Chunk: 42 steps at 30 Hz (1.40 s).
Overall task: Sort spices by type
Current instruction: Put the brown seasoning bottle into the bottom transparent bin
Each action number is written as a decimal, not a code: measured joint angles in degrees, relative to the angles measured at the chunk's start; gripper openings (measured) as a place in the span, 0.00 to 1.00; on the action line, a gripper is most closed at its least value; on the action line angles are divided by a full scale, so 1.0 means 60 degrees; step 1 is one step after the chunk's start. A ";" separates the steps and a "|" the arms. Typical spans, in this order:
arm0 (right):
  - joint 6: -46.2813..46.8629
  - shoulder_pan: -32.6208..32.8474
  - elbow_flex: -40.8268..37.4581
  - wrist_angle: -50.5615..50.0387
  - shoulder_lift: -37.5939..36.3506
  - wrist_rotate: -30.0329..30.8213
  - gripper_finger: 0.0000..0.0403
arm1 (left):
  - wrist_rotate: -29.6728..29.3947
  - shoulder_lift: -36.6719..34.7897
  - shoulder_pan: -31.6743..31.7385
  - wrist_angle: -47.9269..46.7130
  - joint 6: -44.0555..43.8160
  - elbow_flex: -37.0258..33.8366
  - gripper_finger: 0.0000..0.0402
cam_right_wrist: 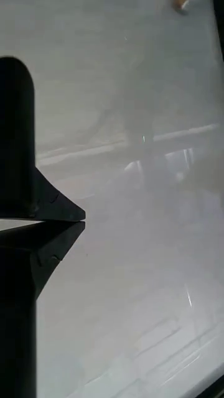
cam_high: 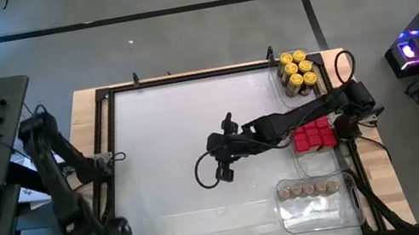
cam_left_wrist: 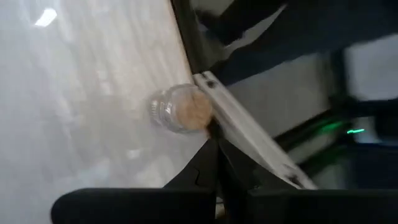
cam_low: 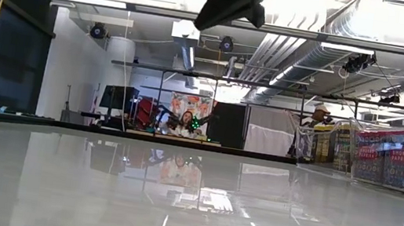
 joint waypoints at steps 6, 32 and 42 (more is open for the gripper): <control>-0.0120 -0.0067 0.0000 -0.0281 0.0000 0.0007 0.00 | 0.0010 0.2139 0.0020 -0.0618 0.1686 0.1093 0.00; 0.0256 0.0003 0.0000 -0.2178 -0.0107 0.0406 0.00 | -0.5067 0.2818 0.3353 -0.1015 0.6559 0.0585 0.00; 0.0622 0.0032 -0.0004 -0.2685 -0.0816 0.0507 0.00 | -0.3091 0.2847 0.6492 0.5410 1.2313 -0.1038 0.00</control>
